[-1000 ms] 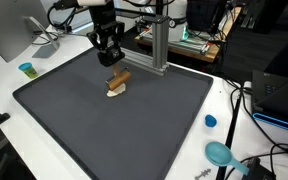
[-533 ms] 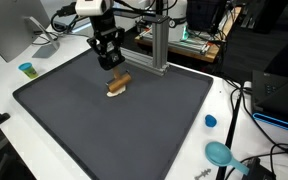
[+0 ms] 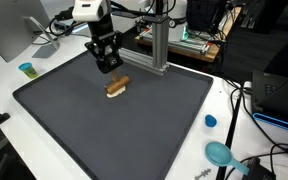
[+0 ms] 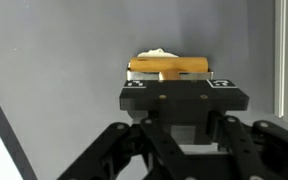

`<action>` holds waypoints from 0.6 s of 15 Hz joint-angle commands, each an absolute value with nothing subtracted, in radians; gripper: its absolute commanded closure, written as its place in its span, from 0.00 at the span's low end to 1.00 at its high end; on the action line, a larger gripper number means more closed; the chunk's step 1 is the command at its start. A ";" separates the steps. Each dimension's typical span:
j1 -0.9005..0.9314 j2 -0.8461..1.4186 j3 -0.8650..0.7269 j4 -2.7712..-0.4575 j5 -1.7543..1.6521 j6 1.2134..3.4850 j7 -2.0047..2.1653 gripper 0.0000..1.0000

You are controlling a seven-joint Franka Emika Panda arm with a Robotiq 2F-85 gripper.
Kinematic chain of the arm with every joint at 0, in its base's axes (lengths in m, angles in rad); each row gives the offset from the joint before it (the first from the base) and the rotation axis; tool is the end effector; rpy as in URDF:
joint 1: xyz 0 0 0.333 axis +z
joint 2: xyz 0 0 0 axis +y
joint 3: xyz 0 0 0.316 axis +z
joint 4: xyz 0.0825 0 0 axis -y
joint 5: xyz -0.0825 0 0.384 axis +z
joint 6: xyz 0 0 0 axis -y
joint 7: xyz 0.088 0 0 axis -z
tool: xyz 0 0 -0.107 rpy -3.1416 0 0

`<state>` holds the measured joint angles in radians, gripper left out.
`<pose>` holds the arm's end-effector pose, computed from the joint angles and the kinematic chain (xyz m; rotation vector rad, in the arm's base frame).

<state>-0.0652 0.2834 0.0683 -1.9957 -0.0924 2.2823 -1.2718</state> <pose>0.6013 -0.0017 0.3199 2.4353 1.9143 -0.0414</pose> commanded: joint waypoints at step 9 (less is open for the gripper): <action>-0.097 0.385 0.111 -1.986 0.036 2.412 -1.496 0.78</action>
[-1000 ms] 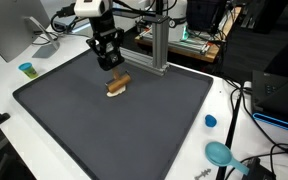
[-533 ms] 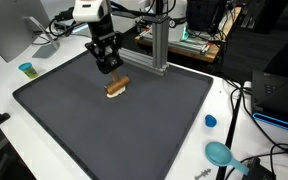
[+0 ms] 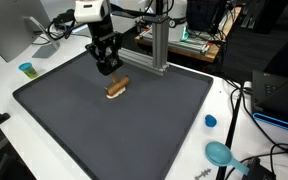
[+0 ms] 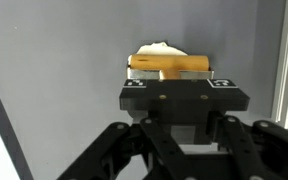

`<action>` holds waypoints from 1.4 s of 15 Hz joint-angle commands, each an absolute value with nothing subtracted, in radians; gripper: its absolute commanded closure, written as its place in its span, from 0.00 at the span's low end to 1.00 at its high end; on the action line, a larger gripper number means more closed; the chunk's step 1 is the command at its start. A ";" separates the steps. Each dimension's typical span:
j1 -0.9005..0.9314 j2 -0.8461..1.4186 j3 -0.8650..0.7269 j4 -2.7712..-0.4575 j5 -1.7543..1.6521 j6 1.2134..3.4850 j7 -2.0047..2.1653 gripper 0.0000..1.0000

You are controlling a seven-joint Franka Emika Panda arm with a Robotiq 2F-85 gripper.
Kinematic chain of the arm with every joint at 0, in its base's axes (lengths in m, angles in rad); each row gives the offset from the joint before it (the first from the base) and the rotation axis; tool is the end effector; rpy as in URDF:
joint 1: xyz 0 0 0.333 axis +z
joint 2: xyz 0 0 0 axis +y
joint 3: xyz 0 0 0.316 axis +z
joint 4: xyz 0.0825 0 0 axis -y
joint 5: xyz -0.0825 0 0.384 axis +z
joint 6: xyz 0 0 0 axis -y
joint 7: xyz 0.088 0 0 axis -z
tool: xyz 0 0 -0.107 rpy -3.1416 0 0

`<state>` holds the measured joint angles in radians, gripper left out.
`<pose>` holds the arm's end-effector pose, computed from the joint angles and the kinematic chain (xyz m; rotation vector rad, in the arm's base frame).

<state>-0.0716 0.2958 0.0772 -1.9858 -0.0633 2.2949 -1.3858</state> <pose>0.6053 0.0003 0.3179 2.3510 2.0402 -0.0076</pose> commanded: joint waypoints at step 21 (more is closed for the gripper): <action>-0.042 0.193 0.062 -2.105 -0.068 2.379 -1.517 0.78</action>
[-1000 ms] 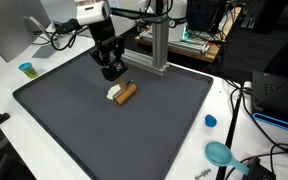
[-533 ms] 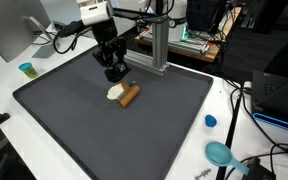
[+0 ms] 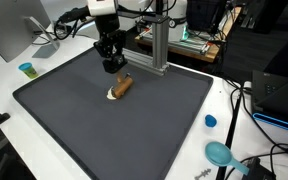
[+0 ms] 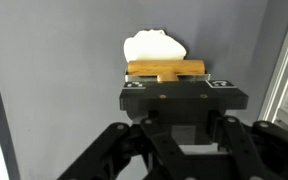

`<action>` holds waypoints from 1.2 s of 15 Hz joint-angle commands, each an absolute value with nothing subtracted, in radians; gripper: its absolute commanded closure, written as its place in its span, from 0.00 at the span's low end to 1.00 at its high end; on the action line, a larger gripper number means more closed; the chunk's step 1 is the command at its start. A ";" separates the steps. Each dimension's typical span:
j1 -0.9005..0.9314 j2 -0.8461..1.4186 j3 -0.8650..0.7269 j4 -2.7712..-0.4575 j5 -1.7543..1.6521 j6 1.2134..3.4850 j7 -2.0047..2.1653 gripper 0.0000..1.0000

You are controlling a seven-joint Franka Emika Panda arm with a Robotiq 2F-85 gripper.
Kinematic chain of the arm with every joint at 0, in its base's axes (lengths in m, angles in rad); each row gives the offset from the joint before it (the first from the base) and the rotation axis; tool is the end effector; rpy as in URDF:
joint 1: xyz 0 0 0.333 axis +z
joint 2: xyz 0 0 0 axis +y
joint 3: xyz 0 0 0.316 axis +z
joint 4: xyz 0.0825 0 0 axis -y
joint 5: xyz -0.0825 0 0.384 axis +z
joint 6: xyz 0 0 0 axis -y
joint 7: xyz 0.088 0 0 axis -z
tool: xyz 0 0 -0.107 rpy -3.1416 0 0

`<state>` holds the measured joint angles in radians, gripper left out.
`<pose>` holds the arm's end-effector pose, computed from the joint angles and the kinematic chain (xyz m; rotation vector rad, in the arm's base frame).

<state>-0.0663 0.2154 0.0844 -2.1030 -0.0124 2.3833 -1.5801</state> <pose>0.5805 0.0094 0.3229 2.1554 2.2290 0.0824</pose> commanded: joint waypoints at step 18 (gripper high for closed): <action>0.067 0.484 0.039 -1.853 -0.388 2.152 -1.011 0.78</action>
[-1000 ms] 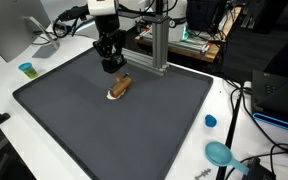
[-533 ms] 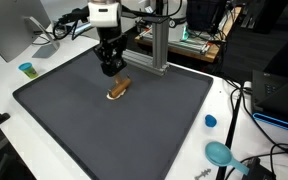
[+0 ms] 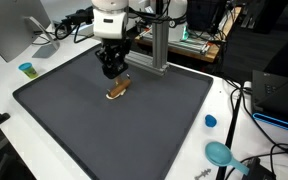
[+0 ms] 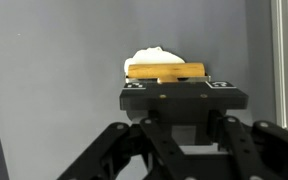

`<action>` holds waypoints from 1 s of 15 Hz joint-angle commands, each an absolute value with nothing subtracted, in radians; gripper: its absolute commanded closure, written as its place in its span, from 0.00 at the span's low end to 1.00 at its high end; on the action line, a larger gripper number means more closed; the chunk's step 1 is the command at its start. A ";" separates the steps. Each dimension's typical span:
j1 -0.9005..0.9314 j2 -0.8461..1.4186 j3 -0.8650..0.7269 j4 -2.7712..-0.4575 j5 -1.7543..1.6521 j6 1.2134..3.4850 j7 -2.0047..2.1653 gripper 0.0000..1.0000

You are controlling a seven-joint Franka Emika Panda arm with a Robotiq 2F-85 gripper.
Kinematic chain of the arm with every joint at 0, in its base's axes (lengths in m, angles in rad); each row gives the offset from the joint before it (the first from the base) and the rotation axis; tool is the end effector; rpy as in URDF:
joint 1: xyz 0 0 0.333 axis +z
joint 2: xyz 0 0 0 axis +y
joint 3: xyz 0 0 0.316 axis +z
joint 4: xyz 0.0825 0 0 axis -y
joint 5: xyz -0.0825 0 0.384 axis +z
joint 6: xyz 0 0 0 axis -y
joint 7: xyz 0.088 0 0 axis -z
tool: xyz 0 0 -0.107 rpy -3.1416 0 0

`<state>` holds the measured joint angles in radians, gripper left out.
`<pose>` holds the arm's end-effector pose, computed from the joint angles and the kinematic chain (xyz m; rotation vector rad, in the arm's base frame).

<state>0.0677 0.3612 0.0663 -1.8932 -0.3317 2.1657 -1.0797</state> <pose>0.6146 0.0679 0.3083 2.2488 1.9121 -0.2764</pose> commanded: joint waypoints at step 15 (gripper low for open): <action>0.044 0.615 0.029 -1.698 -0.435 1.993 -0.915 0.78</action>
